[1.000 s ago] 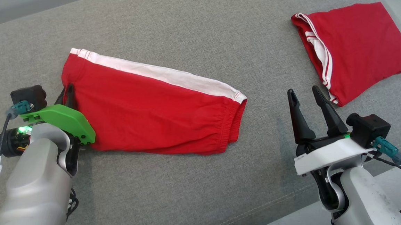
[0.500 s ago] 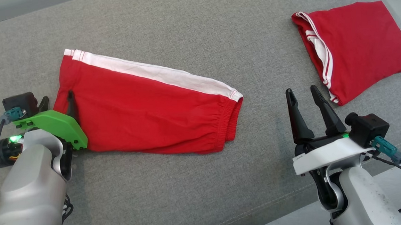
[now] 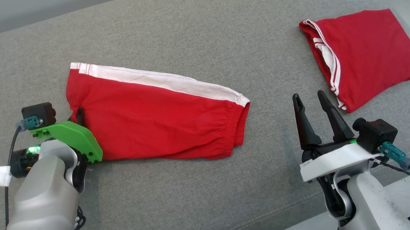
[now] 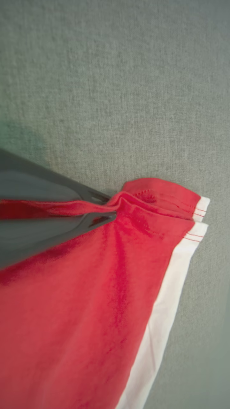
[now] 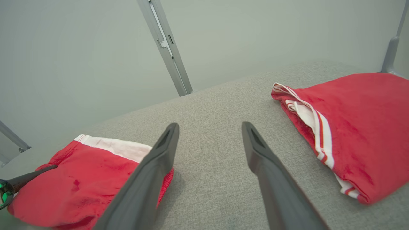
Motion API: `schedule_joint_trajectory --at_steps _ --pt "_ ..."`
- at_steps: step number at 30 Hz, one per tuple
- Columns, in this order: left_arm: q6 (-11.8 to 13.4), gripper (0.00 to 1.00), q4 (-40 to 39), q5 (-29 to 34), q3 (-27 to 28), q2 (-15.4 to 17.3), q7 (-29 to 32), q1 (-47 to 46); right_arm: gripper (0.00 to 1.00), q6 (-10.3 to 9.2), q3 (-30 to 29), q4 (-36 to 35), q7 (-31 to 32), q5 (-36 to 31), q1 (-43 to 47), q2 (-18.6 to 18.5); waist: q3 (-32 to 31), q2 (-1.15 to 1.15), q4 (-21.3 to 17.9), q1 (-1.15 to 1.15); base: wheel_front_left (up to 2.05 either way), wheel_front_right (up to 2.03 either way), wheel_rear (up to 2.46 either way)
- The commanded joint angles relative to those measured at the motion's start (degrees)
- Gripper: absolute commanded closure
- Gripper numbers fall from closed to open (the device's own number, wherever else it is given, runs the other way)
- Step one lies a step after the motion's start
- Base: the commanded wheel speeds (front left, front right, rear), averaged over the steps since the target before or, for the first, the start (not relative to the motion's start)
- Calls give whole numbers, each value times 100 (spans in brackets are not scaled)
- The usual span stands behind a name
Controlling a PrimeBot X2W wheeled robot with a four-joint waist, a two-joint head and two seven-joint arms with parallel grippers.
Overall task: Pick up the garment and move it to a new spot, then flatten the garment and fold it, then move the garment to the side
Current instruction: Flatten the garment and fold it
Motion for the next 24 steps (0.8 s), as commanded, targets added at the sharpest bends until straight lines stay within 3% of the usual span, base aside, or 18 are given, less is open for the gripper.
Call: schedule_joint_trajectory --at_steps 1,10,24 --pt "-13 100 -4 -24 -3 -8 -32 97 0 -5 3 7 -18 34 59 -8 -86 67 73 0 0 0 0" --pt "-8 100 -290 -262 157 -208 -432 746 0 -5 -109 95 -18 -49 271 -11 -511 67 420 0 0 0 0" --pt "631 100 -1549 -468 611 -347 -572 2311 0 -5 -199 362 -11 -293 468 -10 -938 67 843 0 0 0 0"
